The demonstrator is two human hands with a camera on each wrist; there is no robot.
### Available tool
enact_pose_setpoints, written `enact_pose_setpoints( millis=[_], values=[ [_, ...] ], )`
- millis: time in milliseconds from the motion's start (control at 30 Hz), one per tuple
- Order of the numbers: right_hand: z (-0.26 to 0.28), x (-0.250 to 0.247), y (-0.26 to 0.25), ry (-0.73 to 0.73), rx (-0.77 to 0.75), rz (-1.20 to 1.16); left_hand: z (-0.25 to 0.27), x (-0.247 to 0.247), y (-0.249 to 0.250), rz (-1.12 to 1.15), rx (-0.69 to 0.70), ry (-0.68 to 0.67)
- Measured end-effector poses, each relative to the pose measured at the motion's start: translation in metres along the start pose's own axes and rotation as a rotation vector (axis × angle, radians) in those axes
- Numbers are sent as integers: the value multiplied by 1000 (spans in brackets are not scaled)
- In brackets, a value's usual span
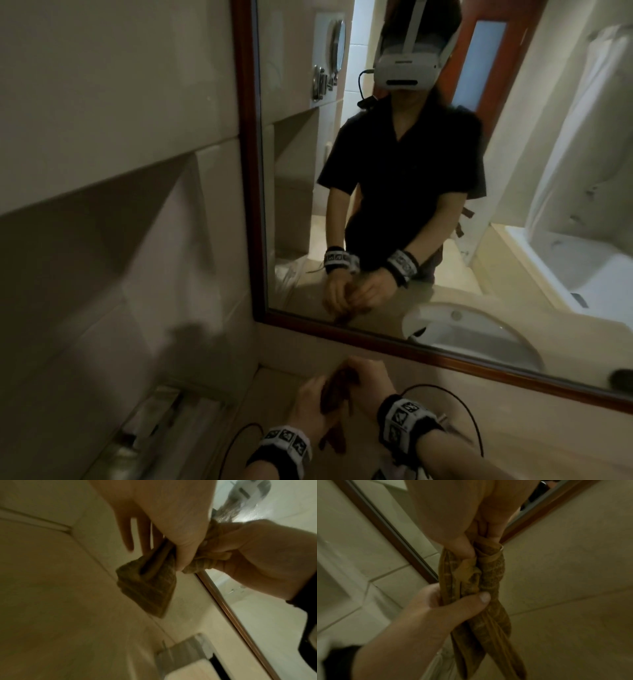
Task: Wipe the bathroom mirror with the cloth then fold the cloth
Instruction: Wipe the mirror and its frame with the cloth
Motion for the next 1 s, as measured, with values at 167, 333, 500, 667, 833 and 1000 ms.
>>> enact_pose_setpoints(
  millis=[167, 333, 500, 667, 833, 1000],
  values=[
    [56, 35, 7, -88, 228, -191, 48, 33, -55, 243, -111, -226],
    [102, 69, 24, -131, 437, -356, 88, 39, -88, 394, -178, -346],
    [125, 92, 23, -183, 549, -587, 109, 36, -109, 493, -287, -328],
    [137, 114, 11, -237, 526, -705, 124, 30, -110, 462, -299, -332],
    [143, 97, -5, -125, 407, -522, 140, 18, -90, 275, -263, -329],
    [146, 72, -11, -21, 339, -446, 144, -16, -96, 37, -253, -201]
  ],
)
Point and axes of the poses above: each hand's wrist, its own z-axis away from the middle knuckle, its own x-axis out of the palm, y = z × x, the point moved 8 cm from there along -z, towards the middle knuckle, and after that the axes turned 8 degrees about -x, right-handed, at the moved point
